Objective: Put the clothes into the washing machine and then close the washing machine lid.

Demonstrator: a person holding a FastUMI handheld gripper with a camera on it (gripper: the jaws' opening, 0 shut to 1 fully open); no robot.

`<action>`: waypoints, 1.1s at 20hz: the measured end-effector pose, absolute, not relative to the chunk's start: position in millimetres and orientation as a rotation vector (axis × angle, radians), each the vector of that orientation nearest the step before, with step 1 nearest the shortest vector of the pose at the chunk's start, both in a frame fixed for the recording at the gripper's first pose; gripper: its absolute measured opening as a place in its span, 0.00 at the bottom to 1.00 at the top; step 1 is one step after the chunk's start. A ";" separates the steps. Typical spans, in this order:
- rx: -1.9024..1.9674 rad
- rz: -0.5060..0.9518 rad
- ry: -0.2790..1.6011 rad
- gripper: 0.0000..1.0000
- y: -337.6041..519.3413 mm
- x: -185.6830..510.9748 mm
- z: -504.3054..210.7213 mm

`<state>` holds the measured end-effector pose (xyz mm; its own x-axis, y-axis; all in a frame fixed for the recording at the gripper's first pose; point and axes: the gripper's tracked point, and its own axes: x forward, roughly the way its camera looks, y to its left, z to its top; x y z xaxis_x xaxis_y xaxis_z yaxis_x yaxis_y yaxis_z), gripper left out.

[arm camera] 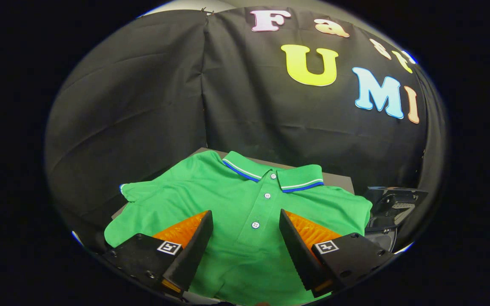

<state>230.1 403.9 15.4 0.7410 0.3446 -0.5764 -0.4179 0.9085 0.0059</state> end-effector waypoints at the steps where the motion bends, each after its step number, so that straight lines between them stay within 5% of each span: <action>1: -0.134 0.425 0.626 0.98 406.0 230.7 11.4; 8: -0.162 0.460 0.711 0.95 408.4 228.4 0.5; 14: -0.146 0.492 0.744 0.58 408.6 228.0 -0.4; 16: -0.106 0.477 0.742 0.10 411.3 230.6 -8.6; 22: 0.008 0.484 0.686 0.02 410.4 225.9 5.1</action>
